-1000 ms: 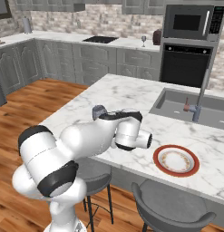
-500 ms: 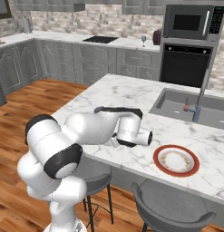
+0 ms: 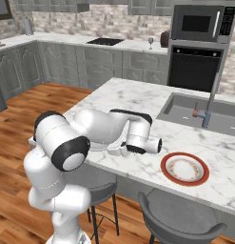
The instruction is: Retrieve the wine glasses from the counter and place one next to each plate.
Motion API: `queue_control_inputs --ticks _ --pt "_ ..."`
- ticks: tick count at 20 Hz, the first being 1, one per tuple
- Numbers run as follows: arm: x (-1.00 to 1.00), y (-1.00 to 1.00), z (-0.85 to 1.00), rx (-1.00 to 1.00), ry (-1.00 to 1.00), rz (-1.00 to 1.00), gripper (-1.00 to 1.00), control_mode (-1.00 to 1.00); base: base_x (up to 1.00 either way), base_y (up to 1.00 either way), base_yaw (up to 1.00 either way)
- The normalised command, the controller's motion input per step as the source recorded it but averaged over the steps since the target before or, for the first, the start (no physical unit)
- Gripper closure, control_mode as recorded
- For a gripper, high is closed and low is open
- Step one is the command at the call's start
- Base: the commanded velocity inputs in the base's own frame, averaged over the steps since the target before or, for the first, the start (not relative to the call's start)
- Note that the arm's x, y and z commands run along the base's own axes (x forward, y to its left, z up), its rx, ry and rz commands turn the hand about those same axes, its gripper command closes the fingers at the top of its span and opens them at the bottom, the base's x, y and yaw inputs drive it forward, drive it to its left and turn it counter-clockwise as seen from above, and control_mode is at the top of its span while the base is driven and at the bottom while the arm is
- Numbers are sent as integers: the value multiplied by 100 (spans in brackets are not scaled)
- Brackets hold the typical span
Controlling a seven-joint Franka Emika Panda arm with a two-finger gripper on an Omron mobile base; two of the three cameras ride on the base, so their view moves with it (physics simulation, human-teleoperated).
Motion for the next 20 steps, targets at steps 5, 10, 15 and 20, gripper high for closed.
queue_control_inputs --ticks 5,10,15,20 --pt "14 0 -22 -3 0 1 100 -100 0 0 0" --pt "21 0 -23 -3 0 0 100 -100 0 0 0" --pt "22 0 -22 -3 0 0 100 -100 0 0 0" --pt "25 0 -23 0 0 0 100 -100 0 0 0"
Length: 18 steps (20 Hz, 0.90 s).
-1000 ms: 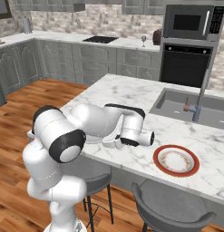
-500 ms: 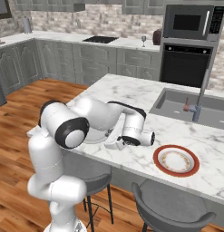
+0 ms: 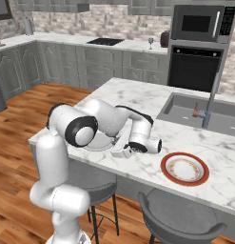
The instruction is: Retrieve the wine glasses from the counter and place one next to each plate.
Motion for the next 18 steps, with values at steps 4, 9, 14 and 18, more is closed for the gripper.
queue_control_inputs --ticks 4,9,14,18 --pt "28 0 -23 0 0 1 100 -100 0 0 0" --pt "33 0 -17 0 0 1 100 -100 0 0 0" --pt "36 -4 -15 0 0 2 100 -100 0 0 0" --pt "32 -11 -23 0 0 2 100 -100 0 0 0"
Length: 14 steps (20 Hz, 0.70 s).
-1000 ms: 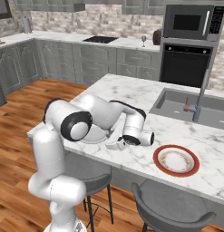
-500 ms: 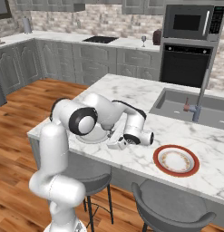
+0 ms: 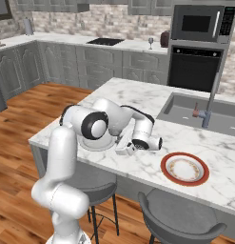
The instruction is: Retrieve the wine glasses from the counter and place one next to each plate.
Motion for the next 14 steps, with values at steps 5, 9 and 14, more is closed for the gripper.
queue_control_inputs --ticks 5,9,14 --pt "29 -23 -32 0 0 5 100 -100 0 0 0" --pt "32 -18 -38 0 3 6 100 -100 0 0 0" --pt "12 -19 -36 0 0 6 100 -100 0 0 0"
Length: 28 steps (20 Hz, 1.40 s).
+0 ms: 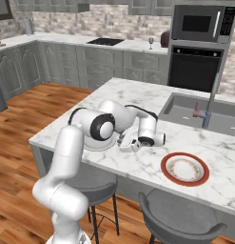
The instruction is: Retrieve the wine glasses from the counter and place one next to each plate.
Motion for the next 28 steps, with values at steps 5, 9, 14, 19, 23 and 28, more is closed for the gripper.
queue_control_inputs --ticks 5,9,14,19,23,28 --pt "6 -7 -16 0 0 5 -100 -100 0 0 0" --pt "4 -7 -11 0 0 5 -100 -100 0 0 0" --pt "0 -16 -4 0 0 2 -100 -100 0 0 0" --pt "0 -19 -1 0 0 0 -100 -100 0 0 0" --pt "0 -31 -7 0 2 0 -100 -100 0 0 0" --pt "0 -12 -22 0 2 0 -100 -100 0 0 0"
